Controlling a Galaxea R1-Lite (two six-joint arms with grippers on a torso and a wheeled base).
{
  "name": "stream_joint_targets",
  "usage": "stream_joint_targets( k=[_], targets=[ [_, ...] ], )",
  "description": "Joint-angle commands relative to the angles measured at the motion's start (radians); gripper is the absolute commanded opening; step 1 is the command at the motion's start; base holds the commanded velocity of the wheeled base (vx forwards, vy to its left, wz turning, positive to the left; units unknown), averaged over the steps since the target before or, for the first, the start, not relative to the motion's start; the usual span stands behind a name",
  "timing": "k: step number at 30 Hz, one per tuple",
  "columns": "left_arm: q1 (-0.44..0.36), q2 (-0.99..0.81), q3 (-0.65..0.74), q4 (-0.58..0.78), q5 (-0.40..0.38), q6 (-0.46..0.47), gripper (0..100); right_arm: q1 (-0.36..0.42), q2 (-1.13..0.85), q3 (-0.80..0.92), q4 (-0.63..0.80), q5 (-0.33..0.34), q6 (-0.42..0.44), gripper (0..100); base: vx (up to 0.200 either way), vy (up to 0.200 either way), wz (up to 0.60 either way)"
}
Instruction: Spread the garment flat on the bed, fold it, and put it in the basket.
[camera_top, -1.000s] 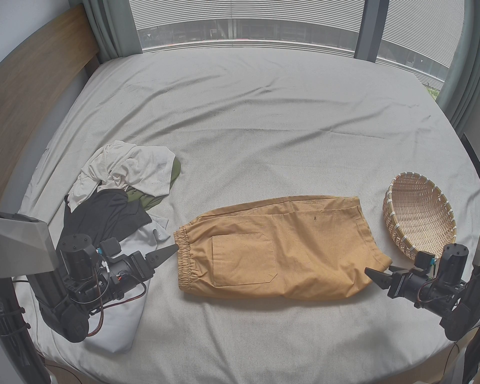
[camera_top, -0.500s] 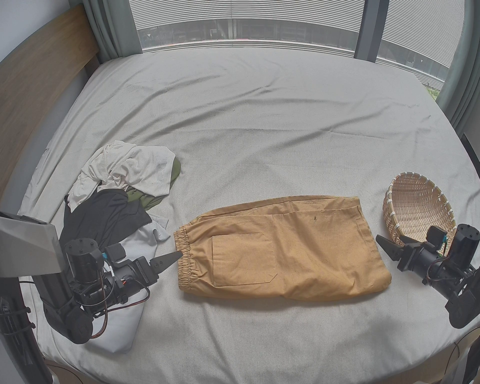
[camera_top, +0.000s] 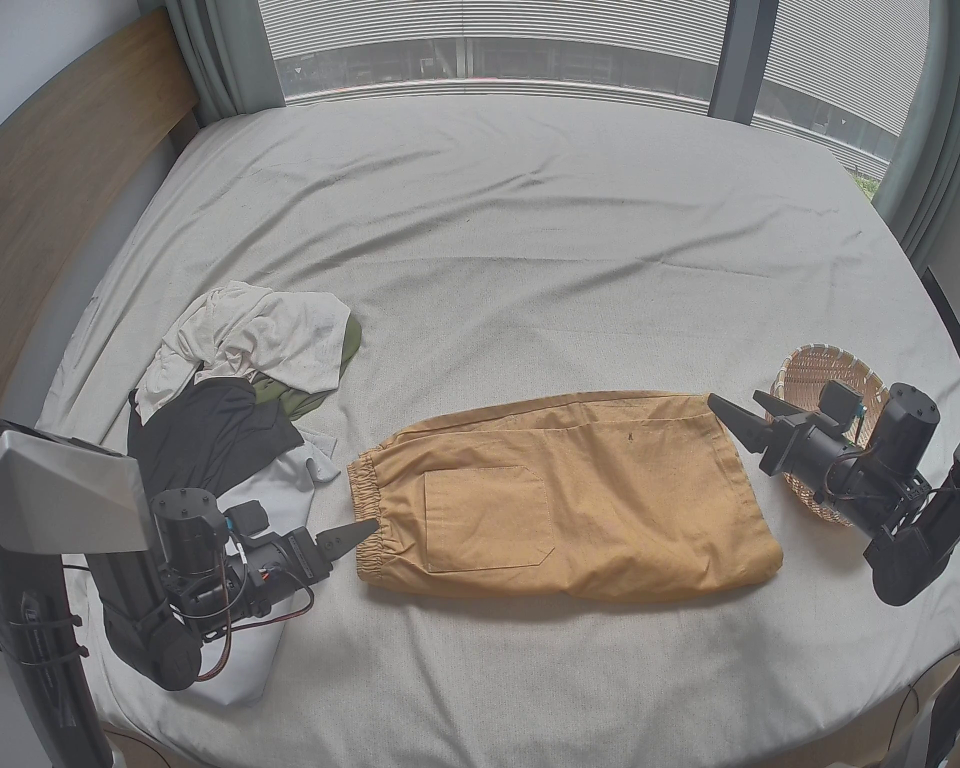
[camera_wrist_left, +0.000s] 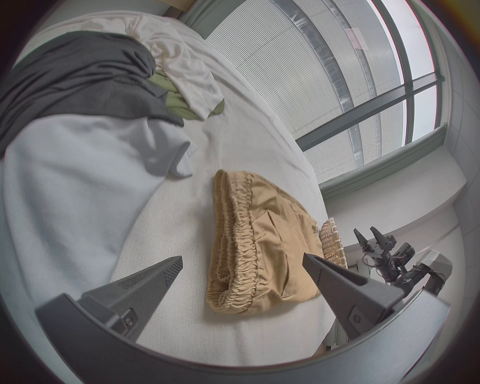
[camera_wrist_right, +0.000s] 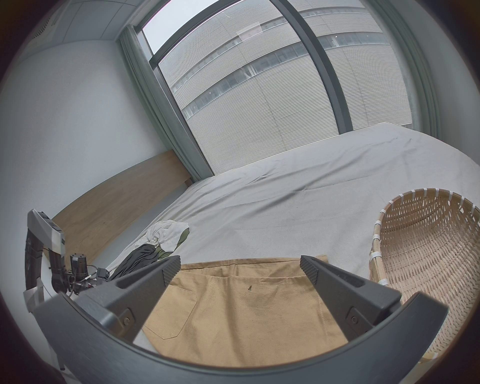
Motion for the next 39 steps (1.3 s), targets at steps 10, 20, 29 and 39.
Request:
stream_joint_targets(
  k=[10, 20, 29, 39],
  targets=[
    [-0.059, 0.129, -0.090, -0.001, 0.037, -0.019, 100, 0.009, 0.006, 0.009, -0.043, 0.003, 0.004, 100, 0.000, 0.000, 0.00],
    [-0.098, 0.163, -0.157, -0.001, 0.037, -0.053, 100, 0.030, 0.005, 0.012, -0.045, 0.001, 0.004, 100, 0.000, 0.000, 0.00],
    [-0.127, 0.166, -0.180, -0.002, 0.040, -0.094, 100, 0.044, 0.006, 0.018, -0.046, 0.000, 0.006, 100, 0.000, 0.000, 0.00],
    [-0.105, 0.163, -0.202, -0.004, 0.052, -0.105, 0, 0.045, 0.009, 0.036, -0.046, 0.001, 0.004, 100, 0.000, 0.000, 0.00]
  ],
)
